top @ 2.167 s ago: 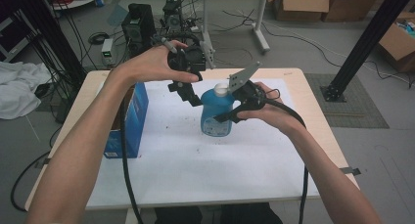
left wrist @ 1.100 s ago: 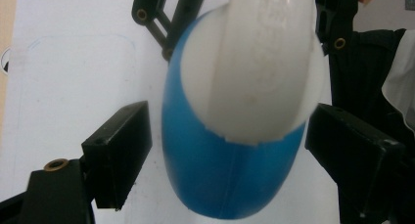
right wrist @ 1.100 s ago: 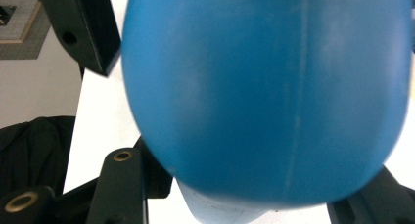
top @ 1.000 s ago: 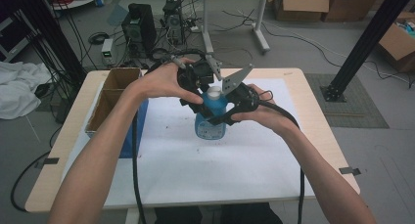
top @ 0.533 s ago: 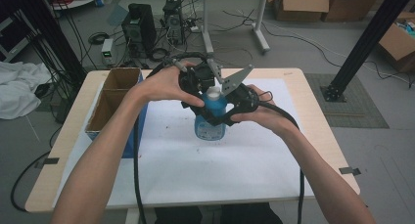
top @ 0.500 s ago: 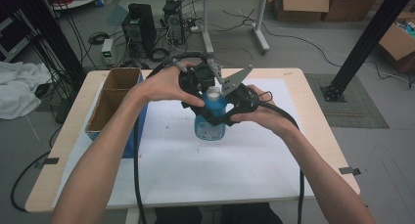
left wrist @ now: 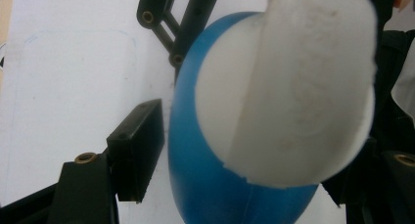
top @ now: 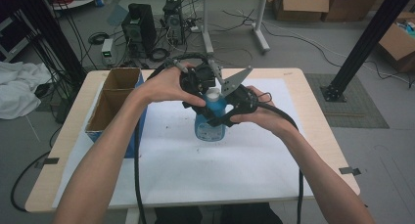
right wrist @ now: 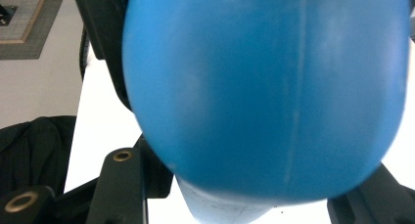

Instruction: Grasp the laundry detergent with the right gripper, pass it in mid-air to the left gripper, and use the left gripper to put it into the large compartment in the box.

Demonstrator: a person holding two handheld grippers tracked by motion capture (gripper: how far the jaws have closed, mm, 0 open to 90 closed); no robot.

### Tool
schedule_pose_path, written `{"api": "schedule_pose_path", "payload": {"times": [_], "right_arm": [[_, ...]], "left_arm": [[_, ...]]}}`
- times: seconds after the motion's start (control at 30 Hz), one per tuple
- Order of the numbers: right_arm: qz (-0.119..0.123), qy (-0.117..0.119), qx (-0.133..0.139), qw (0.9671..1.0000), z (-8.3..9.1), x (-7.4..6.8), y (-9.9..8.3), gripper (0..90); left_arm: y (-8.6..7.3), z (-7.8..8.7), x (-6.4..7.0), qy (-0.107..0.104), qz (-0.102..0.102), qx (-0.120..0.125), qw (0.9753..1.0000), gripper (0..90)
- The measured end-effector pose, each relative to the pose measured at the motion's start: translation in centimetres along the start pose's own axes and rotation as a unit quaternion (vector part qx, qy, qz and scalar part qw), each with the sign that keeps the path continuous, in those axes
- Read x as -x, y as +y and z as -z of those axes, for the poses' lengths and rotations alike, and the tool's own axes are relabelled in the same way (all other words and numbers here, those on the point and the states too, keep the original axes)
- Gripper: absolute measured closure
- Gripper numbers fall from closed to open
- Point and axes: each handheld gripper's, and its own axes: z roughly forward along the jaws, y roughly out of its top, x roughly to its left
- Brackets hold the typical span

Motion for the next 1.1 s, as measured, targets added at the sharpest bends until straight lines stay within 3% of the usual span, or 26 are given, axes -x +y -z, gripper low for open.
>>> {"api": "schedule_pose_path", "payload": {"times": [1.1], "right_arm": [[-0.004, 0.001, 0.002, 1.0000, -0.10, -0.08, -0.15, 45.4]], "left_arm": [[0.03, -0.31, 0.35, -0.001, -0.012, 0.002, 0.9999, 37.1]]}}
